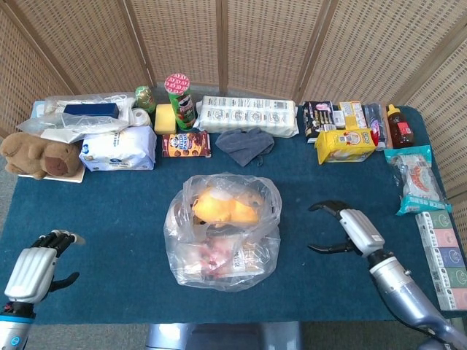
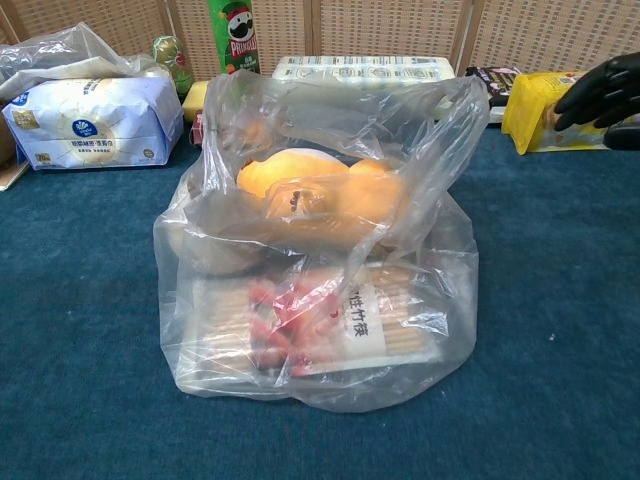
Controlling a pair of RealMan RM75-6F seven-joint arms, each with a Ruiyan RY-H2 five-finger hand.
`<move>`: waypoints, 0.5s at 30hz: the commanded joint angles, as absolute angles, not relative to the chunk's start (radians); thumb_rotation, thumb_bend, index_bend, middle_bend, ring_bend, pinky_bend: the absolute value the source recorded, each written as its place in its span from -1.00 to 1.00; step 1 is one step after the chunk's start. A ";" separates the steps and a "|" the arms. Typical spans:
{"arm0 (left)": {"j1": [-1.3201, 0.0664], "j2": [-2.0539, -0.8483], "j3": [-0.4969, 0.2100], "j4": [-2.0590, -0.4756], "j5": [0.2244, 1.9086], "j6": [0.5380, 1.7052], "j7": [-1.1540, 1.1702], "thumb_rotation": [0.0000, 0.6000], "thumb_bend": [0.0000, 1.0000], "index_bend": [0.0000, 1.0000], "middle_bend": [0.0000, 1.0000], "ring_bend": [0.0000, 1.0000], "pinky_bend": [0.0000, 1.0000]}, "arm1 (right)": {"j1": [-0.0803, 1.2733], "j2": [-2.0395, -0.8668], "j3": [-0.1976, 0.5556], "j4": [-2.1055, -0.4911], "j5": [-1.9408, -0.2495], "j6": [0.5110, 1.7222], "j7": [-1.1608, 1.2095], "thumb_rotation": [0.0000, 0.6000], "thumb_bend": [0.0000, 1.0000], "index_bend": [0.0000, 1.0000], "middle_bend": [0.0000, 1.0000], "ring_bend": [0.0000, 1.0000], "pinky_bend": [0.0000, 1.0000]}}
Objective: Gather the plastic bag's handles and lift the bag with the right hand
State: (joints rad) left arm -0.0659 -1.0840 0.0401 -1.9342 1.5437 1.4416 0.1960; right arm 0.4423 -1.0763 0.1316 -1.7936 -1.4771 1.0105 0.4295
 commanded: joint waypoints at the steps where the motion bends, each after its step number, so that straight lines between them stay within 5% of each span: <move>1: -0.067 -1.086 0.039 -1.929 1.538 1.439 0.191 1.00 -0.85 -0.30 -0.31 -0.52 -0.43 | 0.481 -1.101 0.149 -1.795 -1.446 0.967 0.426 0.04 -0.81 -0.50 -0.50 -0.65 -0.75; 15: -0.072 -1.095 0.034 -1.891 1.515 1.421 0.150 1.00 -0.85 -0.30 -0.31 -0.52 -0.43 | 0.614 -1.143 0.216 -1.830 -1.349 0.802 0.560 0.04 -0.82 -0.50 -0.50 -0.67 -0.80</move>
